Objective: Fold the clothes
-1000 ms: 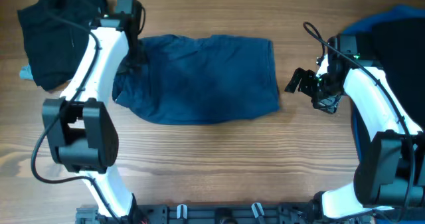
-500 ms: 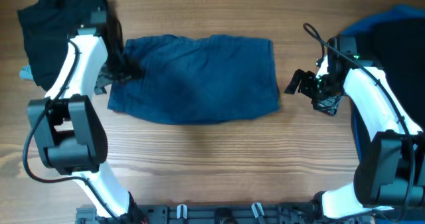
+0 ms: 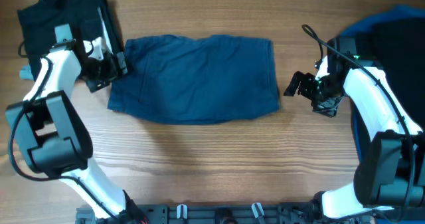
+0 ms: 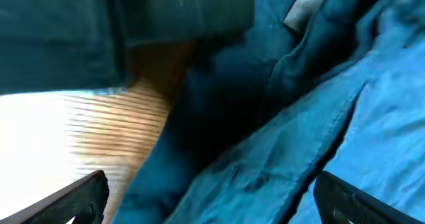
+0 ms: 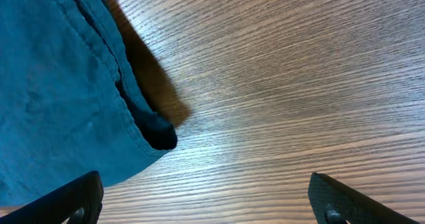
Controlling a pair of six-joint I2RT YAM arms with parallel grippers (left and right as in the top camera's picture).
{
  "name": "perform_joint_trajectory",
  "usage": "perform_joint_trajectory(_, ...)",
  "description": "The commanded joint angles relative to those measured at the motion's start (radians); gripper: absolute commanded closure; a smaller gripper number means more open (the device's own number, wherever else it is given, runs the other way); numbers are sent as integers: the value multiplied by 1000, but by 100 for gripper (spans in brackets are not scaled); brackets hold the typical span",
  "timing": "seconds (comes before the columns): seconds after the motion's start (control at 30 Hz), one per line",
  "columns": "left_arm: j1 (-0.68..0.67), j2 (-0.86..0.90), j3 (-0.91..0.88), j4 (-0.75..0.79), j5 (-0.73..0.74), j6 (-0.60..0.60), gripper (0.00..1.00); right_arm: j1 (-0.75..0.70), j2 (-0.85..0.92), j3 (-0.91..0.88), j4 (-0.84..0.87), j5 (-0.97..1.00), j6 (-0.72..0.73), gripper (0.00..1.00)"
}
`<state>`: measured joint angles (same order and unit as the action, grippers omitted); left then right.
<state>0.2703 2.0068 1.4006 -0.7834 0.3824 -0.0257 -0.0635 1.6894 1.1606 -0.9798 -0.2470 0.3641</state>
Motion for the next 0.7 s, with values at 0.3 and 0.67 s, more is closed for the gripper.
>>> perform_joint_trajectory(0.3, -74, 153, -8, 13, 178, 87, 9, 2, -11, 11, 18, -18, -17, 0)
perform_joint_trajectory(0.67, -201, 153, -7, -2, 177, 73, 96, 2, -11, 11, 17, -17, -24, 0)
